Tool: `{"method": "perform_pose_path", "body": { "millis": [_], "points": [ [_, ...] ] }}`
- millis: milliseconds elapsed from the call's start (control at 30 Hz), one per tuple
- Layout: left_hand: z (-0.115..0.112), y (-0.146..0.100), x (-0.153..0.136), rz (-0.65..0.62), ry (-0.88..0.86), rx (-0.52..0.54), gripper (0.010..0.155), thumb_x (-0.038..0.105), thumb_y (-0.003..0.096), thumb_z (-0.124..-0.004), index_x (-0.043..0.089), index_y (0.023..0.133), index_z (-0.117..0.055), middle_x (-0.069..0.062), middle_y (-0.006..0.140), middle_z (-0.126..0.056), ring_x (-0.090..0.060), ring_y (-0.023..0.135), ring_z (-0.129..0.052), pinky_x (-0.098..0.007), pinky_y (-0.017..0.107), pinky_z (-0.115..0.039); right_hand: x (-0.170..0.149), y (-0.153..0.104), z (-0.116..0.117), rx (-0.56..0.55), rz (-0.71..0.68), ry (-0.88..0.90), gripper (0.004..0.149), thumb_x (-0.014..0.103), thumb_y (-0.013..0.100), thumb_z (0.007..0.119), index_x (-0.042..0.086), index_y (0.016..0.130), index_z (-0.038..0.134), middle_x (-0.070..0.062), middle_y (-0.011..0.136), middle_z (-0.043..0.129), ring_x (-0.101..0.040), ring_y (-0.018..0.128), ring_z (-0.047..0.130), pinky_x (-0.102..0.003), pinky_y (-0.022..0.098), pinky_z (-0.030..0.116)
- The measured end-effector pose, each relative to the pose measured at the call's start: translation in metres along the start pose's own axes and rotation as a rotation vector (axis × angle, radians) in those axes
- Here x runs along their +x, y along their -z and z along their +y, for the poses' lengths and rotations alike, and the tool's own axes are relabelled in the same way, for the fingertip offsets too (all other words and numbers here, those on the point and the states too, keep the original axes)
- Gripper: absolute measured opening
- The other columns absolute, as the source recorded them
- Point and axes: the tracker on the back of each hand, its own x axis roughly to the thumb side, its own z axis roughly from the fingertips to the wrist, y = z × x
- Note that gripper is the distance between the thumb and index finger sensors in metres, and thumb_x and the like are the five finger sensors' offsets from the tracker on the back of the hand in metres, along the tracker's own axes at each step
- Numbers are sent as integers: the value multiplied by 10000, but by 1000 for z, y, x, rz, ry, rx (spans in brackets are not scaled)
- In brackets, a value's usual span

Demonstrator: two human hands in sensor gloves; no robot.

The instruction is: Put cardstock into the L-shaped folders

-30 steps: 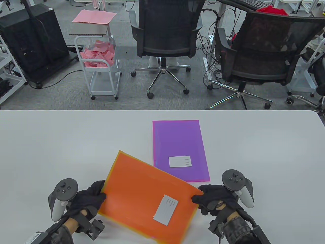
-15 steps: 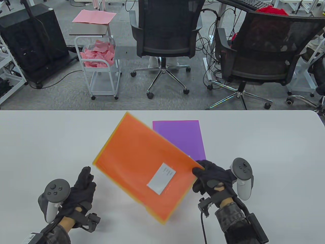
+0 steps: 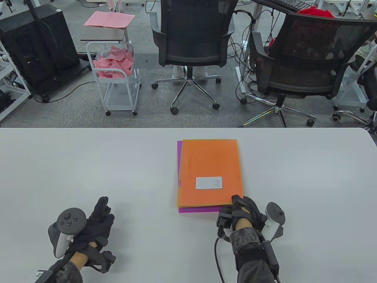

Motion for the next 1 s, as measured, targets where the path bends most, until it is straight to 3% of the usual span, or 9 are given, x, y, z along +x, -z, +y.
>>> {"method": "perform_pose_path", "body": {
  "millis": [367, 1000],
  "points": [
    [-4, 1, -1, -11, 39, -17, 716, 454, 462, -681, 260, 1062, -342, -187, 1041, -609, -437, 896, -815, -596, 593, -697, -1, 10, -5, -1, 7, -100, 474, 306, 443, 785, -14, 765, 646, -207, 490, 952, -289, 273, 1023, -307, 109, 905],
    [-5, 1, 0, -18, 45, -38, 742, 496, 457, -689, 260, 1065, -334, -190, 1049, -594, -438, 898, -815, -595, 595, -698, -3, 9, -4, -9, 21, -48, 492, 314, 454, 772, -27, 778, 627, -236, 517, 943, -323, 298, 1019, -322, 119, 904]
  ]
}}
